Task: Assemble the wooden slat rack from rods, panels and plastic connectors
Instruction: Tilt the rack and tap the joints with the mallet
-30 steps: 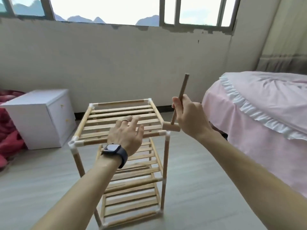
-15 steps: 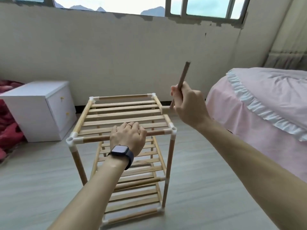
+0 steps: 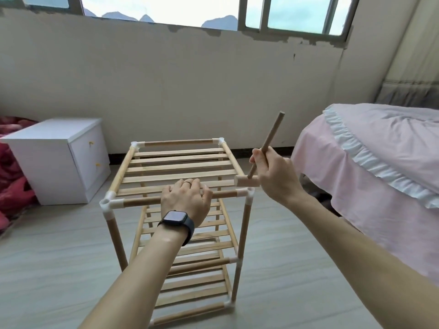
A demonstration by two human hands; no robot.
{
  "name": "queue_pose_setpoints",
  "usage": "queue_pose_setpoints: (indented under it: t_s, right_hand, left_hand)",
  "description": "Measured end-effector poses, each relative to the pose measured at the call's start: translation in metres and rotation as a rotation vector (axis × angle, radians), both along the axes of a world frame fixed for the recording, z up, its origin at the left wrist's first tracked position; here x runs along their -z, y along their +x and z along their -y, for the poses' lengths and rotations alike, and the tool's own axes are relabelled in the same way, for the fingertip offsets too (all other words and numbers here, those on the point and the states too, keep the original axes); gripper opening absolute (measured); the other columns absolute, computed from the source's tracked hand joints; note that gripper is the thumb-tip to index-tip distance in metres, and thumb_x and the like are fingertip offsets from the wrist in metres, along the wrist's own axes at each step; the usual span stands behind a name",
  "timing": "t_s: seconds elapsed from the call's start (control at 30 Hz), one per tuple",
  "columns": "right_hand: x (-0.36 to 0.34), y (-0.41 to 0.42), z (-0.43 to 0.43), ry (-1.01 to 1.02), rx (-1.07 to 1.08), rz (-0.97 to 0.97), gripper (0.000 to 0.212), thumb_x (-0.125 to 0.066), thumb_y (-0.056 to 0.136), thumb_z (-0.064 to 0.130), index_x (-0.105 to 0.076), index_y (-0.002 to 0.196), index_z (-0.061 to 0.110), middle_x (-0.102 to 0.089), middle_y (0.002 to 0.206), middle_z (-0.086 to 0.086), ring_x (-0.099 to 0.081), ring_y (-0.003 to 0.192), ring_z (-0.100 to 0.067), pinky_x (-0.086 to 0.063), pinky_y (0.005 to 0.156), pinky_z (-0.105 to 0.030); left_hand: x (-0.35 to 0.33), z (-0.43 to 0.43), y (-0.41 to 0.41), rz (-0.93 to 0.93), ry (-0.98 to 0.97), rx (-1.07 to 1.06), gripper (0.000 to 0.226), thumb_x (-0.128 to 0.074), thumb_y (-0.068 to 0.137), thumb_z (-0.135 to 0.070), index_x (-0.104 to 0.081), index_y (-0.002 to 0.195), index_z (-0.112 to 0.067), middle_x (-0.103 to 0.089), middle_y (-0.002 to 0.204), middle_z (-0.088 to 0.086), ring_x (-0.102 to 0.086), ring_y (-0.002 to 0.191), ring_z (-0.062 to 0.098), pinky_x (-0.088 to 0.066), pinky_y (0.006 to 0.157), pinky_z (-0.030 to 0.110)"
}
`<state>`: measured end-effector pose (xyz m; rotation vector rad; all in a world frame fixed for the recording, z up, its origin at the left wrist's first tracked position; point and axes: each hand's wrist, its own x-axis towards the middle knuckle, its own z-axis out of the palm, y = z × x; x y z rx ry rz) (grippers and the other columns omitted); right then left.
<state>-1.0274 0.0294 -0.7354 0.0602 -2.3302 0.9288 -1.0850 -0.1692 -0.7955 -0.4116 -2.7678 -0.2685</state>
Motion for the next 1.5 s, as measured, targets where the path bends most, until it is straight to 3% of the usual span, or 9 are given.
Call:
queue_pose_setpoints:
  t_s: [0.3,0.6,0.73,0.9,1.0,1.13,1.27,1.4,1.5]
  right_hand:
    - [0.002,0.044,-0.016,-0.926,-0.350,0.455,0.036,-0.034,0.106,0.009,-0.066,0.122,0.006,-0.057,0.124,-0.023,-0.075,0.081,-0.037,-0.061,0.066,-0.031]
    - [0.027,0.065,-0.022,-0.222,0.048,0.344,0.015,-0.048,0.107,0.031,-0.048,0.118,0.022,-0.074,0.091,0.001,-0.059,0.048,-0.006,-0.047,0.045,-0.021]
    - [0.018,0.070,-0.032,0.253,0.157,0.428,0.031,-0.048,0.105,0.039,-0.068,0.093,0.019,-0.070,0.070,0.001,-0.065,0.062,-0.017,-0.055,0.063,-0.044]
    - [0.010,0.067,-0.030,0.048,0.138,0.048,0.027,-0.040,0.109,0.031,-0.061,0.099,0.018,-0.051,0.054,0.007,-0.048,0.045,-0.007,-0.038,0.045,-0.019]
    - [0.010,0.066,-0.027,0.249,0.108,0.487,0.038,-0.034,0.109,0.037,-0.066,0.100,0.019,-0.060,0.070,0.005,-0.054,0.056,-0.003,-0.040,0.051,-0.019]
    - [0.004,0.063,-0.028,0.046,0.120,0.105,0.033,-0.034,0.109,0.033,-0.061,0.093,0.023,-0.052,0.055,0.006,-0.048,0.044,-0.006,-0.037,0.044,-0.018]
    - [0.008,0.062,-0.022,0.315,0.166,0.498,0.041,-0.029,0.109,0.039,-0.063,0.096,0.021,-0.066,0.083,-0.002,-0.061,0.074,-0.012,-0.049,0.068,-0.032]
    - [0.007,0.061,-0.021,0.093,0.181,-0.009,0.032,-0.034,0.110,0.030,-0.057,0.092,0.018,-0.053,0.055,0.006,-0.054,0.049,-0.006,-0.037,0.045,-0.016]
    - [0.014,0.060,-0.012,0.331,0.220,0.462,0.040,-0.027,0.110,0.038,-0.057,0.089,0.019,-0.061,0.072,-0.001,-0.058,0.063,-0.012,-0.038,0.054,-0.030]
  left_hand:
    - [-0.001,-0.001,-0.002,0.003,0.007,-0.019,0.052,-0.016,0.099,-0.048,-0.056,0.125,-0.026,-0.064,0.123,-0.003,-0.053,0.116,0.018,-0.037,0.096,0.041]
    - [0.001,0.002,-0.001,0.003,-0.001,0.003,0.058,-0.014,0.100,-0.049,-0.053,0.134,-0.023,-0.061,0.129,0.000,-0.052,0.119,0.020,-0.036,0.097,0.043]
    - [0.000,0.002,-0.001,-0.013,-0.004,-0.001,0.058,-0.014,0.100,-0.049,-0.055,0.131,-0.023,-0.062,0.127,0.000,-0.053,0.116,0.019,-0.037,0.095,0.042]
    - [0.002,0.000,-0.002,-0.023,0.003,-0.007,0.058,-0.014,0.099,-0.049,-0.056,0.130,-0.023,-0.063,0.124,0.000,-0.054,0.114,0.020,-0.038,0.095,0.043]
    - [0.003,0.000,-0.001,-0.027,0.010,-0.008,0.056,-0.015,0.099,-0.048,-0.056,0.128,-0.023,-0.064,0.123,0.001,-0.055,0.113,0.021,-0.039,0.095,0.043]
    - [0.004,0.001,-0.001,-0.040,0.012,-0.008,0.056,-0.015,0.099,-0.048,-0.057,0.126,-0.023,-0.064,0.121,0.001,-0.055,0.112,0.021,-0.040,0.095,0.043]
    - [0.003,0.000,-0.001,-0.051,0.011,-0.013,0.055,-0.016,0.100,-0.048,-0.056,0.128,-0.022,-0.064,0.122,0.002,-0.055,0.112,0.022,-0.039,0.094,0.043]
    - [0.005,0.001,-0.003,-0.069,0.009,-0.017,0.057,-0.015,0.099,-0.049,-0.056,0.128,-0.022,-0.064,0.122,0.002,-0.055,0.112,0.022,-0.040,0.094,0.043]
    - [0.005,-0.001,-0.002,-0.063,0.007,-0.012,0.056,-0.016,0.100,-0.050,-0.055,0.129,-0.022,-0.063,0.124,0.002,-0.054,0.112,0.022,-0.038,0.094,0.043]
